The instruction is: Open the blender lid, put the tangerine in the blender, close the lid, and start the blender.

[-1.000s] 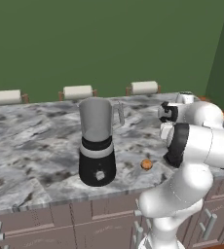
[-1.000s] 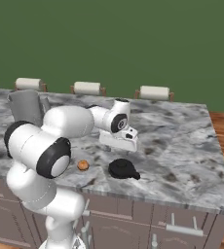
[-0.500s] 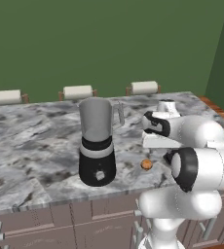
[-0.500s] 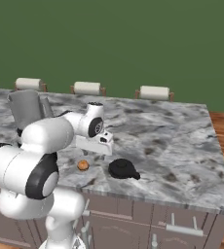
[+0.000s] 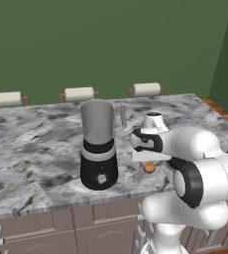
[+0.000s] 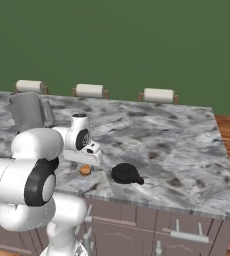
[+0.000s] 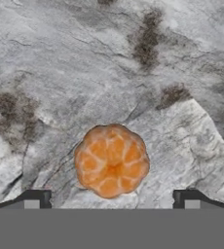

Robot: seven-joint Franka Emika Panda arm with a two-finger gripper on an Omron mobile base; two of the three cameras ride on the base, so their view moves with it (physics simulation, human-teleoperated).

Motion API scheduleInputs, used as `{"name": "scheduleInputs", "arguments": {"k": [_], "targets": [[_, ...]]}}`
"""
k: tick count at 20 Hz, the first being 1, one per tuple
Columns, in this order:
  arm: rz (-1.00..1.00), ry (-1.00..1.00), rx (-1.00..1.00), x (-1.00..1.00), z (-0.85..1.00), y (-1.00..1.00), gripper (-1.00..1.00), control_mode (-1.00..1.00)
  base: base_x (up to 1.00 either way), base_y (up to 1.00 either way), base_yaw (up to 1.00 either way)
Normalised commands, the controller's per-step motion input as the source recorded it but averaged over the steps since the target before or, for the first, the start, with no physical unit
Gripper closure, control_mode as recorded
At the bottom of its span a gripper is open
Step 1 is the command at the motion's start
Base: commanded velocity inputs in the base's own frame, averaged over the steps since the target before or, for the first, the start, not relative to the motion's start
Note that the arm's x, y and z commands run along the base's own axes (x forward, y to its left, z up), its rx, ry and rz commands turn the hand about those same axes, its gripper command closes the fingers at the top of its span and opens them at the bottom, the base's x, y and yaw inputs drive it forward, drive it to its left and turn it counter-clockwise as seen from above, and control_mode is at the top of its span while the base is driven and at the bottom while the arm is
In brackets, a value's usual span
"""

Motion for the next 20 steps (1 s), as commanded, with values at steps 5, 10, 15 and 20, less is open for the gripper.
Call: {"name": "scheduleInputs", "arguments": {"k": [5,10,15,20], "targets": [[0.01,0.0,0.0,0.19,-0.11,0.0,-1.0,-1.0,0.0,0.0,0.0],[0.0,0.0,0.0,0.07,-0.15,0.0,-1.0,-1.0,0.0,0.0,0.0],[0.0,0.01,0.0,0.0,-0.32,0.0,-1.0,-1.0,0.0,0.0,0.0],[0.0,0.02,0.0,-0.04,-0.32,0.0,1.0,-1.0,0.0,0.0,0.0]]}}
